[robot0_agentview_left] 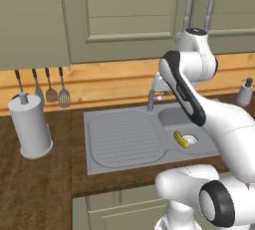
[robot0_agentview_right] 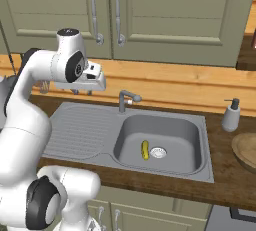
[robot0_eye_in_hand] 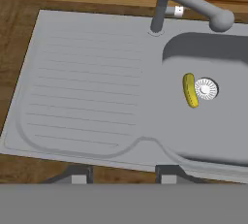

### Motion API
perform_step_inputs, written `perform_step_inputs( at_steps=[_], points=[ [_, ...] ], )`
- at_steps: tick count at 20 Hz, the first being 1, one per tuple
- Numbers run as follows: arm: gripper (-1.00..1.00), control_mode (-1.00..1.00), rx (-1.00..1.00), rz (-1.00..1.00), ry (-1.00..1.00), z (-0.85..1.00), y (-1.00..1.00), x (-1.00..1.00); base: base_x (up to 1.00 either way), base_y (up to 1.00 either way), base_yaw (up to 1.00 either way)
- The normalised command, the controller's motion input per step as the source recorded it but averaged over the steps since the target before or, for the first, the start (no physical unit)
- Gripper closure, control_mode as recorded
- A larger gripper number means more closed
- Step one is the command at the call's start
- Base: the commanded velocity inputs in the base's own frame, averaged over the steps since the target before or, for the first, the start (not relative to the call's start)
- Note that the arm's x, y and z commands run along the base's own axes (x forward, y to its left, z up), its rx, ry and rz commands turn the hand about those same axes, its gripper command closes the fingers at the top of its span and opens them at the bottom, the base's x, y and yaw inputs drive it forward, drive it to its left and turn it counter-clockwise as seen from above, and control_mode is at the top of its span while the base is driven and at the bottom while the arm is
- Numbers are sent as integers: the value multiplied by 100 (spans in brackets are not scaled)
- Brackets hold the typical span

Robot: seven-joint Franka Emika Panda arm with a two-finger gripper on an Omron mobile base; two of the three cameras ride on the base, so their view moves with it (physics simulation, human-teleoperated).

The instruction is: Pick the cucumber from the sink and place it in the bowl. Then pick the bowl and place it in the microwave. Then close the microwave door and press the start button.

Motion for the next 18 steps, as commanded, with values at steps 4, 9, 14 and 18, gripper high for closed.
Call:
perform_step_inputs(
  at_steps=[4,9,14,18],
  points=[
    [-100,-100,0,-4,0,-2,-21,-50,0,0,0],
    [-100,-100,-5,-8,7,-42,-54,-59,0,0,0],
    [-100,-100,-2,-2,16,-53,-80,0,0,0,0],
    [-100,-100,0,-2,6,-45,-85,6,0,0,0]
  ],
)
